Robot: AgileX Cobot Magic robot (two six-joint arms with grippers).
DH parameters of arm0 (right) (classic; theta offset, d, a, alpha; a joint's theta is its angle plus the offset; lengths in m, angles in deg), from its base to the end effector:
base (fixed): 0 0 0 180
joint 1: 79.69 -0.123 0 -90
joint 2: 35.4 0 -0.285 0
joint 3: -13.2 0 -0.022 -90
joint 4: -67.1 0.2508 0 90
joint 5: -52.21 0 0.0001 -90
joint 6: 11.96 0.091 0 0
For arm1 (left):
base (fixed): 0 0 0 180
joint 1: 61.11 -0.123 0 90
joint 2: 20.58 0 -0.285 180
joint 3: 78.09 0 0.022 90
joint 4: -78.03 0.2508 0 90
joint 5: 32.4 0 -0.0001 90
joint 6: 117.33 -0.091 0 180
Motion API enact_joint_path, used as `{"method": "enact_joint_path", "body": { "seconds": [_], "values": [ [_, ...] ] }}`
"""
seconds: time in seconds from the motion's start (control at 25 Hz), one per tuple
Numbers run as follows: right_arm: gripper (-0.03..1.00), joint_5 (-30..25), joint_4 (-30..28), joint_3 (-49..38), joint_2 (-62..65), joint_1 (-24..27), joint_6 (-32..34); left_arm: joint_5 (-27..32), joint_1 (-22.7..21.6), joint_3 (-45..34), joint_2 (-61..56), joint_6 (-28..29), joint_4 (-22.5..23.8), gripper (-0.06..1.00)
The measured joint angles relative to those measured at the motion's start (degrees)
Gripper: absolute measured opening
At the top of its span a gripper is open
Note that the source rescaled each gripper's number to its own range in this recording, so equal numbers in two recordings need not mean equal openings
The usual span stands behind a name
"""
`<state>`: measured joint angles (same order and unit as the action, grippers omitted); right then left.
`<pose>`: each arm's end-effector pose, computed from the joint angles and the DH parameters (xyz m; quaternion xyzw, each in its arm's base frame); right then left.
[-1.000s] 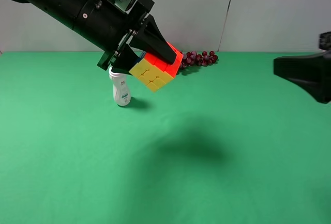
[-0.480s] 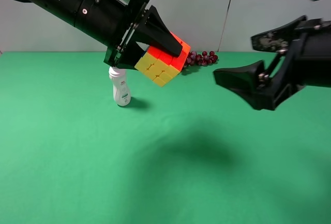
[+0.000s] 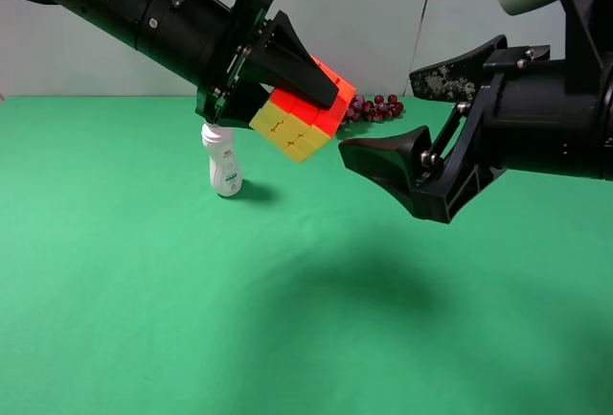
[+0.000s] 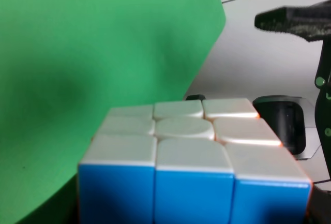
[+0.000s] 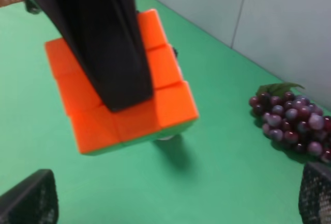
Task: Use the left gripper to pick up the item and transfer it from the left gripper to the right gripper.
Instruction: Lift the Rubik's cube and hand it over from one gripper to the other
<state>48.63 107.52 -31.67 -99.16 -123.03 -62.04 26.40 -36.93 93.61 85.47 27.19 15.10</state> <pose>0.1453 0.1423 0.2862 -0.3790 0.7337 0.1791 0.5348 0.2860 -0.2044 0.2618 0.2125 0.8596 -0.4546 0.0962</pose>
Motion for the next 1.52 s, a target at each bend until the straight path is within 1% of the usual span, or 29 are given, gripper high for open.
{"method": "enact_joint_path", "body": {
  "seconds": [0.28,0.44,0.72,0.88,1.16,1.52],
  "values": [
    [1.0,0.28,0.23,0.0,0.0,-3.01,0.0,0.0,0.0,0.0,0.0,-2.37,0.0,0.0],
    [1.0,3.58,0.23,0.26,-0.9,-3.28,0.0,0.07,0.0,0.0,0.0,-2.75,0.0,0.0],
    [1.0,2.83,0.23,6.07,-7.47,-3.28,0.0,0.79,0.0,0.0,0.0,-2.93,-0.04,0.0],
    [1.0,0.32,0.17,8.41,-10.93,-3.28,0.0,0.84,0.0,0.0,0.0,-2.93,-0.04,0.0],
    [1.0,0.12,0.12,8.67,-13.91,-3.28,-0.07,0.89,0.0,0.0,0.0,-3.12,-0.04,0.0],
    [1.0,0.29,-0.07,11.14,-17.67,-3.47,-0.41,0.89,0.0,0.0,0.0,-3.12,0.01,0.0]
  ]
}}
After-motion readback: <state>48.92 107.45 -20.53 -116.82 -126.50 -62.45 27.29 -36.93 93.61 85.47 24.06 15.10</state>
